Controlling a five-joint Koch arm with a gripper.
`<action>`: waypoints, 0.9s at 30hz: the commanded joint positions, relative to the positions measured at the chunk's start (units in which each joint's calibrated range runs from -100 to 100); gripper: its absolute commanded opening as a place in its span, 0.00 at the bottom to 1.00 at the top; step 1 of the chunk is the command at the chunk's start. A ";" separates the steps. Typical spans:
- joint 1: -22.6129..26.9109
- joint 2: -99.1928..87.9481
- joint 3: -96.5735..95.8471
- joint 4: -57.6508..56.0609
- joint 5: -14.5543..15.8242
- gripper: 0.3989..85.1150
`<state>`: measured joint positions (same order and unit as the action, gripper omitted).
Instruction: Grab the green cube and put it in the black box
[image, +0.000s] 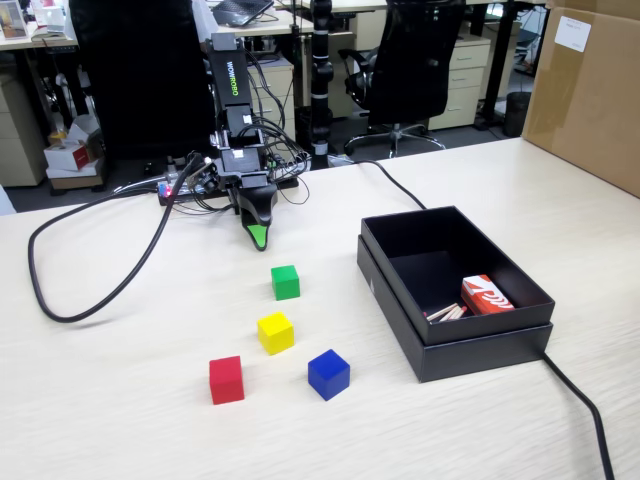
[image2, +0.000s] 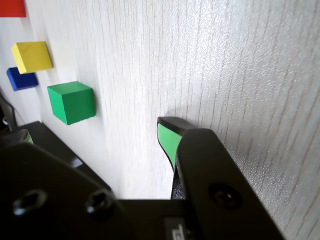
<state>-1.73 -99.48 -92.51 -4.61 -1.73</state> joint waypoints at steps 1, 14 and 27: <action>0.10 0.06 -1.77 -1.57 -0.29 0.57; 0.10 -0.06 -0.41 -3.82 -0.24 0.55; 0.93 13.48 33.22 -32.59 2.83 0.56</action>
<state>-0.81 -88.74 -64.86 -34.19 0.51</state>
